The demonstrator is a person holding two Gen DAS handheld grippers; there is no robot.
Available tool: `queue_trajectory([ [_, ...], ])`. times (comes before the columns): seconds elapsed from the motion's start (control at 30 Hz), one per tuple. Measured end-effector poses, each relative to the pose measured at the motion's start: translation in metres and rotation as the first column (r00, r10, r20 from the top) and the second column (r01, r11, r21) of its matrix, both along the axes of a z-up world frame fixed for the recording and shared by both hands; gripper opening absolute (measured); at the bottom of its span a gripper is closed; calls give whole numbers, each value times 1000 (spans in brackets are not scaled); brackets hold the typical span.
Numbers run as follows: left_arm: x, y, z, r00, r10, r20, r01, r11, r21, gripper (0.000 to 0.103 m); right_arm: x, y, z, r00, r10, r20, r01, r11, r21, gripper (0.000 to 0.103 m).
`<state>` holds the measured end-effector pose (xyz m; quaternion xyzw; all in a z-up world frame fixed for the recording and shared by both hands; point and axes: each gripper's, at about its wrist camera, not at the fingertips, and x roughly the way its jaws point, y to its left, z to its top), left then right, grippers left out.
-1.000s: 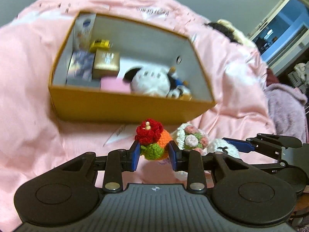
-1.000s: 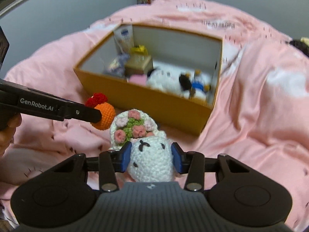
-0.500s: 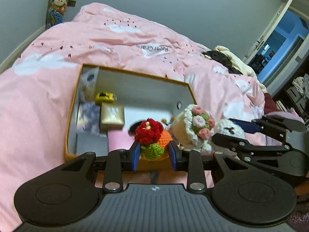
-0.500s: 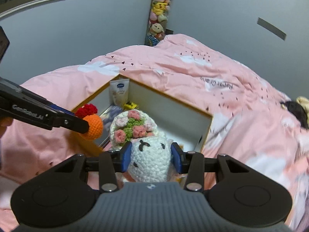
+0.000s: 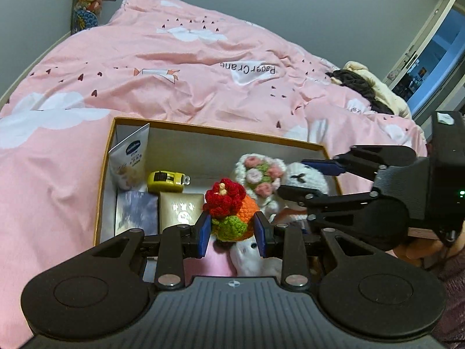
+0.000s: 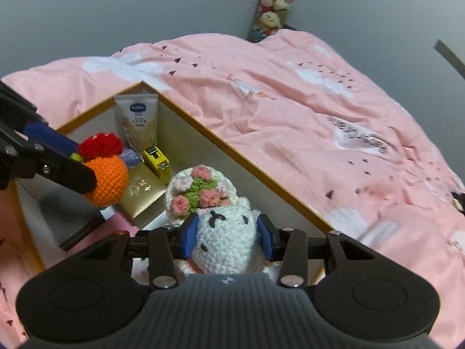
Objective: Organize objects
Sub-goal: 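Carry the crocheted sheep and orange into the orange box and open both tools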
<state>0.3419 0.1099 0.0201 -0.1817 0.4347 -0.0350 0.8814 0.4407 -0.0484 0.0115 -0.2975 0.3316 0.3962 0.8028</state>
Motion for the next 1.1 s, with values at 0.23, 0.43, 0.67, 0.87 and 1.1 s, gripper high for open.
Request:
queue_trajectory([
  [0.23,23,3,-22,999,-16,-47,15,1000,-16,36,26,6,-24,999,45,-29,-47,996,-71,46],
  [0.43,34,3,-34,997,-24,-71,22,999,-25,36,19,6,-39,992,117,55,-103,971,-216,48],
  [0.67,42,1,-39,995,-43,-85,42,999,-17,36,17,-4,-29,991,111,78,-91,970,-223,37],
  [0.87,54,-7,-47,992,-63,-111,64,998,12,36,12,-1,-36,992,99,76,-78,966,-245,26],
  [1.1,65,-21,-59,985,-97,-146,109,991,76,36,14,-14,-21,999,19,32,-15,991,-133,27],
])
